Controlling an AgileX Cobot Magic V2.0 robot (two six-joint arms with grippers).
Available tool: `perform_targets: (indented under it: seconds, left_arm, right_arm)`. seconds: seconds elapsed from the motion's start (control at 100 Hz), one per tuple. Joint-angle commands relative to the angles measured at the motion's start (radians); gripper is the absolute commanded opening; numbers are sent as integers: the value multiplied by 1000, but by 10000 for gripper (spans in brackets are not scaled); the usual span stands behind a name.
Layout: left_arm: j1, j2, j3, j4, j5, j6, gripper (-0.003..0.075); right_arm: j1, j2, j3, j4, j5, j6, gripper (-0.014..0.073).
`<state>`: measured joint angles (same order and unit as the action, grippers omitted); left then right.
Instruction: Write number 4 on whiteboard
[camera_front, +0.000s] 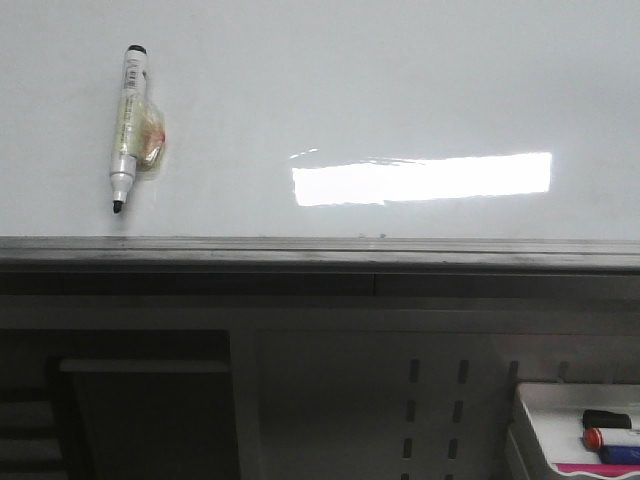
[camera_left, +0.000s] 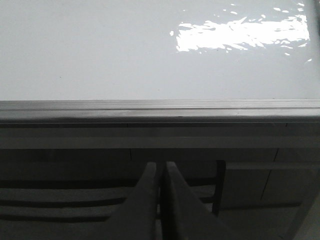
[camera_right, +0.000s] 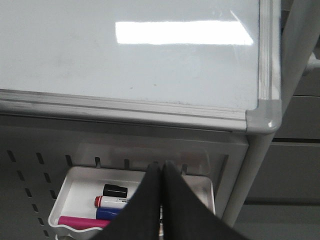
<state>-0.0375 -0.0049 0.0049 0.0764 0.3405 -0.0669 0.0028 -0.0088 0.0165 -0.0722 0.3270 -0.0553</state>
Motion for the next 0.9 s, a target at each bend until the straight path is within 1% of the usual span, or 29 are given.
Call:
perform_targets:
  seconds: [0.0, 0.71, 0.89]
  left_arm:
    - [1, -25, 33, -6, -52, -11, -20]
    - [1, -25, 33, -6, -52, -11, -20]
    - [1, -25, 33, -4, -106, -11, -20]
  right_arm:
    - [-6, -16, 18, -14, -15, 1, -64]
    - [-6, -16, 18, -14, -15, 1, -64]
    - [-6, -16, 18, -14, -24, 1, -64]
